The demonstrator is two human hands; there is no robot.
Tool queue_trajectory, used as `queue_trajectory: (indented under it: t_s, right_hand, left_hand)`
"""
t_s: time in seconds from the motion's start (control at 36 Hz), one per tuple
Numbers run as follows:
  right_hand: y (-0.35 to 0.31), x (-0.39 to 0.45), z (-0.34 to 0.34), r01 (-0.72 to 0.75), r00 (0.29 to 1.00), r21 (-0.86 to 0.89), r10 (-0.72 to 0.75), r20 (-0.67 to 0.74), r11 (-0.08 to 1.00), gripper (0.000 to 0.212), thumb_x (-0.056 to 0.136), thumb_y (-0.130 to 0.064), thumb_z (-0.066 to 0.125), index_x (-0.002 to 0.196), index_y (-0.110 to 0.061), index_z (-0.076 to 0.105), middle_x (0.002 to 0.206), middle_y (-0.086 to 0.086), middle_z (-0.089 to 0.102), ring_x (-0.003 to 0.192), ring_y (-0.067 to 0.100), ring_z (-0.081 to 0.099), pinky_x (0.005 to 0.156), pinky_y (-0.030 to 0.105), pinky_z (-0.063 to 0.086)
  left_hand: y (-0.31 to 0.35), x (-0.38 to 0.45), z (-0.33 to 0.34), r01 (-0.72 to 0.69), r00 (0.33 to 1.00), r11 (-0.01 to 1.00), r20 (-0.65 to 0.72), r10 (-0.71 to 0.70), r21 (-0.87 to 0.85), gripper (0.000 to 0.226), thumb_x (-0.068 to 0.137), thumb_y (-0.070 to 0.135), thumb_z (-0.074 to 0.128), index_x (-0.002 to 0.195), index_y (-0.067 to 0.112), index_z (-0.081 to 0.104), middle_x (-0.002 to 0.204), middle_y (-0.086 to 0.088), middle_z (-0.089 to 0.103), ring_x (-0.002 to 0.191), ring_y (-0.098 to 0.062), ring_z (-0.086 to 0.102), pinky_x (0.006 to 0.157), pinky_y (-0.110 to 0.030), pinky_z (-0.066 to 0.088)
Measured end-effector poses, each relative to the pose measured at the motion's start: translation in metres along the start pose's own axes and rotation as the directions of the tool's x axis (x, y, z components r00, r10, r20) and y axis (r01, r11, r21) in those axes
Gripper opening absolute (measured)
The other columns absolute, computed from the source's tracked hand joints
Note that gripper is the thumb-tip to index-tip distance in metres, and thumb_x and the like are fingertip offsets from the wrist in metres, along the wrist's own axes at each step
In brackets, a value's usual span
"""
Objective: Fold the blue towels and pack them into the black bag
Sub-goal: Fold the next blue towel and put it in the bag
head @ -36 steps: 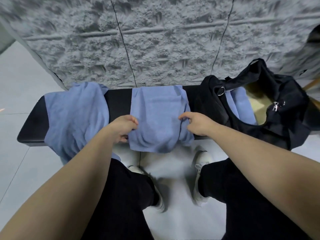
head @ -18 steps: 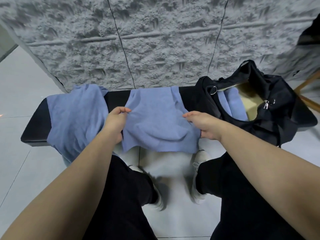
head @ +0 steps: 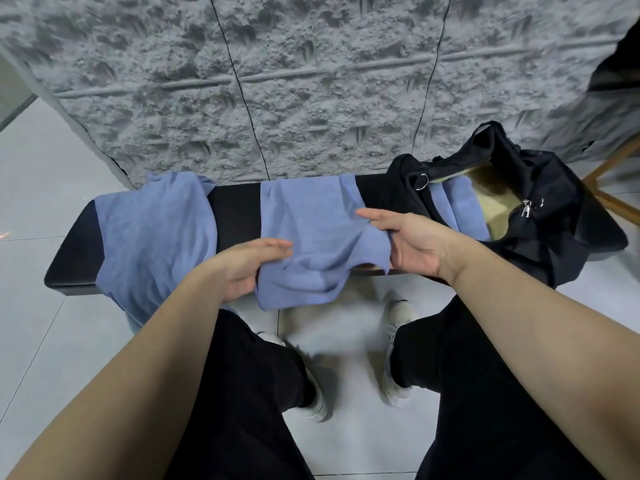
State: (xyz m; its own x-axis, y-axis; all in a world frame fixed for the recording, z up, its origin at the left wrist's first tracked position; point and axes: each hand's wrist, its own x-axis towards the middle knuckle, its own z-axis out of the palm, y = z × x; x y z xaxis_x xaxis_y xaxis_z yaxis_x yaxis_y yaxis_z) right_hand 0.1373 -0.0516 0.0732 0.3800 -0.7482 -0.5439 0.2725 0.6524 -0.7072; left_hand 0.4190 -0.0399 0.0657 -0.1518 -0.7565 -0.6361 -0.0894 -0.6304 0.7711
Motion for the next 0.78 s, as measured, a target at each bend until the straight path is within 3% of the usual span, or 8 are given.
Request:
queue_trajectory:
  t_s: [0.17,0.28,0.33,0.42,0.5,0.58,0.67,0.78]
  right_hand:
    - [-0.007,-0.011,0.001,0.076,0.997,0.233,-0.081,0.011,0.97,0.044,0.095,0.005,0.033,0.127,-0.014,0.056,0.12,0.012,0.069,0.086,0.026,0.072,0.06,0.036,0.059]
    - [-0.004,-0.013,-0.006,0.076,0.991,0.248,-0.045,-0.126,0.966,0.05,0.089,0.013,0.026,0.115,-0.011,0.061,0.096,0.008,0.067,0.063,0.016,0.065,0.048,0.023,0.052]
    - [0.0,-0.008,-0.013,0.06,0.977,0.179,-0.021,-0.214,0.982,0.054,0.087,0.014,0.026,0.117,-0.011,0.063,0.09,0.007,0.061,0.057,0.014,0.053,0.042,0.02,0.044]
    - [0.004,-0.009,-0.015,0.049,0.946,0.019,-0.04,-0.323,0.999,0.049,0.09,0.01,0.024,0.102,-0.014,0.065,0.082,0.005,0.052,0.048,0.012,0.038,0.037,0.018,0.028]
    - [0.009,-0.016,-0.01,0.034,0.927,-0.218,-0.113,-0.358,0.975,0.051,0.089,0.006,0.02,0.094,-0.016,0.065,0.087,0.005,0.046,0.054,0.016,0.03,0.038,0.022,0.026]
    - [0.014,-0.022,-0.005,-0.008,0.907,-0.584,-0.241,-0.347,0.812,0.036,0.094,-0.012,0.034,0.091,-0.026,0.067,0.103,-0.005,0.053,0.087,0.02,0.05,0.066,0.03,0.044]
    - [0.018,-0.032,-0.001,0.042,0.925,-0.746,-0.308,-0.223,0.665,0.018,0.093,-0.045,0.055,0.105,-0.033,0.061,0.118,-0.012,0.054,0.114,0.013,0.051,0.086,0.029,0.041]
    - [0.024,-0.047,-0.003,0.11,0.938,-0.947,-0.347,-0.001,0.301,0.085,0.064,-0.065,0.08,0.136,-0.049,0.037,0.12,-0.014,0.032,0.11,0.007,0.047,0.089,0.028,0.043]
  left_hand:
    - [-0.005,-0.01,0.002,0.083,0.991,0.971,0.083,-0.104,0.222,0.022,0.094,0.011,0.063,0.11,0.024,0.071,0.105,0.005,0.073,0.096,-0.016,0.068,0.083,-0.035,0.056]
    - [-0.005,-0.014,0.005,0.021,0.999,0.994,0.025,-0.024,0.11,0.023,0.096,0.005,0.056,0.1,0.02,0.073,0.1,-0.002,0.073,0.088,-0.018,0.067,0.079,-0.034,0.054]
    - [-0.004,-0.017,0.008,-0.048,0.999,0.999,-0.021,0.049,0.023,0.023,0.097,0.003,0.055,0.101,0.018,0.071,0.101,-0.007,0.072,0.085,-0.018,0.068,0.075,-0.03,0.056]
    - [-0.006,-0.02,0.01,-0.126,0.979,0.992,-0.156,0.129,0.025,0.026,0.096,-0.002,0.052,0.101,0.019,0.068,0.095,-0.007,0.065,0.059,-0.017,0.058,0.046,-0.023,0.046]
    - [-0.013,-0.016,0.005,-0.134,0.922,0.969,-0.333,0.199,0.21,0.025,0.094,0.005,0.056,0.101,0.027,0.067,0.099,-0.004,0.057,0.06,-0.02,0.043,0.051,-0.027,0.034]
    - [-0.017,-0.016,0.004,-0.155,0.85,0.911,-0.419,0.32,0.382,0.023,0.091,0.023,0.067,0.113,0.029,0.063,0.1,-0.008,0.05,0.067,-0.016,0.047,0.06,-0.028,0.04]
    - [-0.013,-0.022,0.007,-0.199,0.759,0.809,-0.435,0.484,0.553,0.03,0.083,0.044,0.073,0.109,0.03,0.066,0.101,-0.003,0.042,0.056,-0.006,0.045,0.052,-0.024,0.035]
    - [-0.01,-0.031,0.012,-0.266,0.748,0.742,-0.354,0.561,0.615,0.038,0.073,0.064,0.074,0.098,0.037,0.067,0.096,0.0,0.044,0.059,-0.001,0.048,0.054,-0.019,0.034]
